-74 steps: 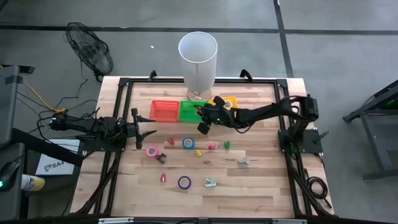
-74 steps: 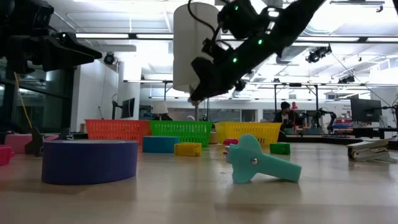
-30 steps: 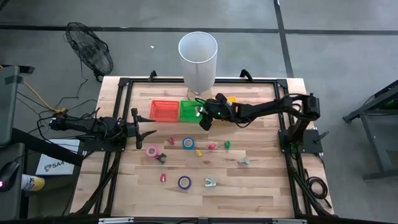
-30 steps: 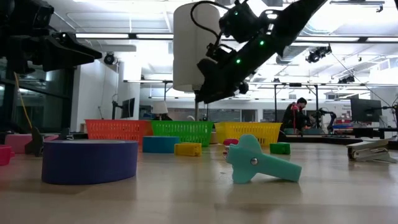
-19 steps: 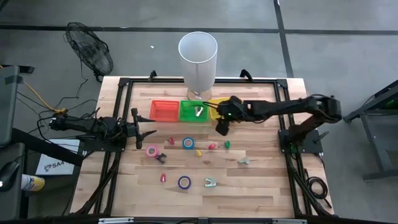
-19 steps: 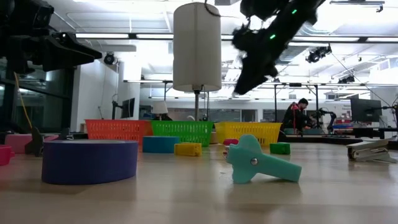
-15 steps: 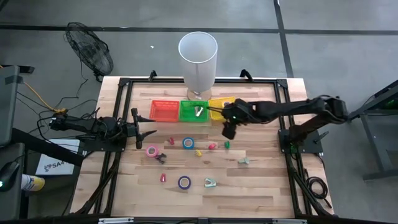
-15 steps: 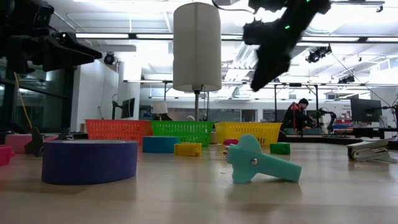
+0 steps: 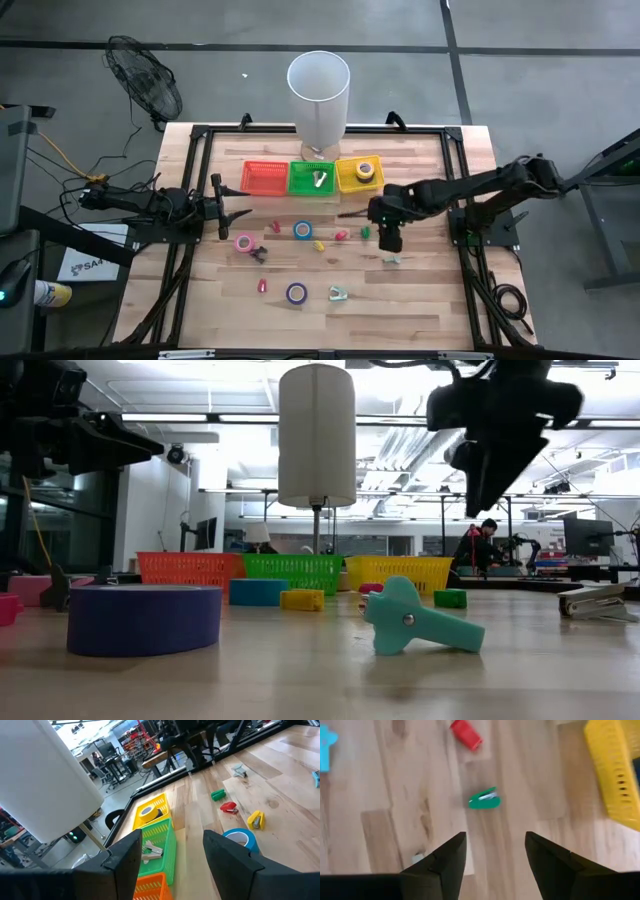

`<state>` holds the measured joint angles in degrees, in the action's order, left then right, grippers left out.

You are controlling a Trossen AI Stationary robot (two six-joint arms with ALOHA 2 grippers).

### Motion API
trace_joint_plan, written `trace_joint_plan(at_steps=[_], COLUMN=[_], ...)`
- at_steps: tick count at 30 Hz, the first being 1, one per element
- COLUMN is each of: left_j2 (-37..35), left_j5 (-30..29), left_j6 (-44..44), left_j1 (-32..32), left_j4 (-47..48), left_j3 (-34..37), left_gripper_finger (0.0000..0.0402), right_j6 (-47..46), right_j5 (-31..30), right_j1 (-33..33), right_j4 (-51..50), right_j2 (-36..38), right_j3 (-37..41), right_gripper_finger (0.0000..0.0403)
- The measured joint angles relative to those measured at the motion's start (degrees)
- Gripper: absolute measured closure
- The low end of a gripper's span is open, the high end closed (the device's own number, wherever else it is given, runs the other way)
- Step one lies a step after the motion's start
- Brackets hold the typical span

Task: Pick and place Stapler, Stapler remover, tape
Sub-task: Put the gray staple remover into the green bin

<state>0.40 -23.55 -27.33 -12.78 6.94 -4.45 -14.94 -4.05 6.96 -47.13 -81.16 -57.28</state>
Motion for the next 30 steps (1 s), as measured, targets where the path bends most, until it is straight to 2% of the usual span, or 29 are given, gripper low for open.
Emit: trace_joint_plan(at_steps=[10,22,30], left_j2=[0.00,0.00,0.00], left_j5=[0.00,-0.02,-0.02], left_j6=[0.00,0.00,0.00], left_j1=[0.00,0.00,0.00], left_j4=[-0.28,-0.33,-0.35], left_j3=[0.02,0.02,0.02], left_gripper_finger=[0.0195,0.0195,0.0195], right_j6=[0.51,-1.40,-1.63], right_j5=[5.04,6.40,4.69], right_j1=[6.72,12.07,13.49], right_j4=[-1.09,-1.76,-1.55], right_j2=[-6.30,-15.15,-18.39], right_j3=[0.00,0.00,0.00], right_gripper_finger=[0.0161,0.0160,0.0165])
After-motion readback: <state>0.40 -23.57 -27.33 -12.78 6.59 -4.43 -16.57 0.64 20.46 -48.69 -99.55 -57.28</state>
